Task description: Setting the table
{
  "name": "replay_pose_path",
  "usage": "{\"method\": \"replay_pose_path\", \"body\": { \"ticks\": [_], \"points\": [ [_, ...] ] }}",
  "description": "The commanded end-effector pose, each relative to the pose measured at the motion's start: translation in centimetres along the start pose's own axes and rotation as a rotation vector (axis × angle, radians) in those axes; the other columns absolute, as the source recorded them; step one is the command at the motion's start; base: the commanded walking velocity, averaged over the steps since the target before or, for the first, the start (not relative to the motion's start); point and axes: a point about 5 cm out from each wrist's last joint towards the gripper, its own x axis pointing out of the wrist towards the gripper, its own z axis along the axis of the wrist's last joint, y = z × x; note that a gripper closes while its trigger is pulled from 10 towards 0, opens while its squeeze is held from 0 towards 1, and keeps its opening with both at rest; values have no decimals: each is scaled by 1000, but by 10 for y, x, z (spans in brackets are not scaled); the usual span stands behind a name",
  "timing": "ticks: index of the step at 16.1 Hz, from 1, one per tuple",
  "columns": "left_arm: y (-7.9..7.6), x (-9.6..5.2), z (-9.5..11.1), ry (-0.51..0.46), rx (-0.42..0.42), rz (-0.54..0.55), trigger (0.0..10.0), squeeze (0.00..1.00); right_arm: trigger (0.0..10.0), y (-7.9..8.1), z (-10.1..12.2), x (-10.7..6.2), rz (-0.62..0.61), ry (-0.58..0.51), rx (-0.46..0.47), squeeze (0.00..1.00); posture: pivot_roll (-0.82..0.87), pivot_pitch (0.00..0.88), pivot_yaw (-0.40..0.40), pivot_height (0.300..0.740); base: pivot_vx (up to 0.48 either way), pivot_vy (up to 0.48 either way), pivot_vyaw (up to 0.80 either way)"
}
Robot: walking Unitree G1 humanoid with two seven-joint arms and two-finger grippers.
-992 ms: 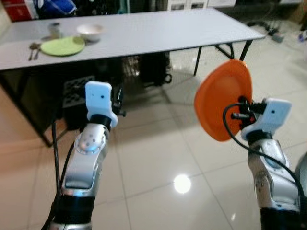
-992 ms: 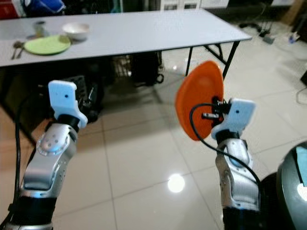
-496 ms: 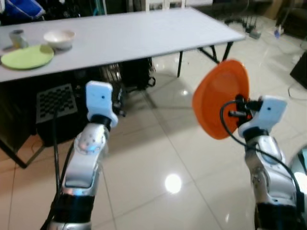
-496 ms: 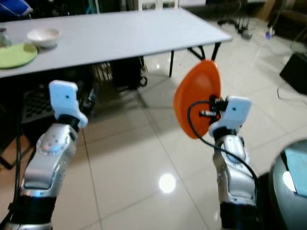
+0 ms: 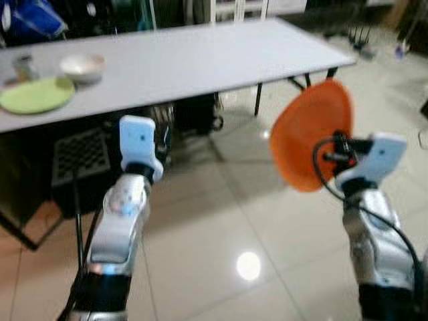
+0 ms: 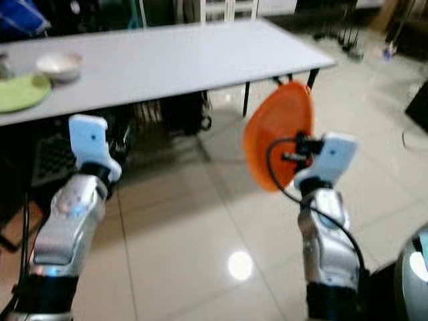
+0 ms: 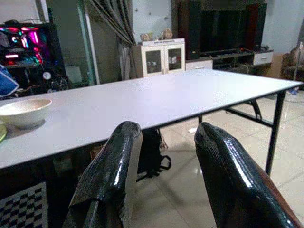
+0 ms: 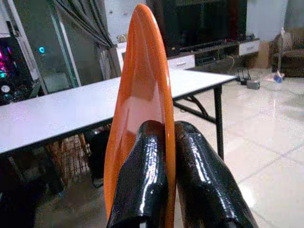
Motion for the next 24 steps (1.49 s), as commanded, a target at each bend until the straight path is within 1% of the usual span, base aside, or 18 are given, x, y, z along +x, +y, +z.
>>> {"method": "replay_pose_path", "body": {
  "ticks": [1, 5, 10, 22, 24],
  "points": [
    [6, 1, 4, -13, 17, 13, 10000, 0, 10000, 13, 14, 3, 48, -77, 18, 0, -22, 0, -5, 740, 439, 0, 0],
    [5, 1, 4, -14, 17, 11, 10000, 0, 10000, 13, 17, 4, 47, -80, 20, 0, -29, 0, -4, 740, 441, 0, 0],
    [5, 1, 5, -16, 21, 8, 10000, 0, 10000, 13, 22, 5, 53, -100, 57, 0, -30, 0, -6, 740, 439, 0, 0],
    [3, 1, 5, -20, 22, 2, 10000, 0, 10000, 10, 21, 6, 34, -89, 54, 0, -32, 0, -7, 740, 441, 0, 0],
    [2, 2, 6, -21, 23, -1, 10000, 0, 10000, 9, 21, 7, 31, -87, 57, 0, -33, 0, -7, 740, 442, 0, -522]
  ]
}}
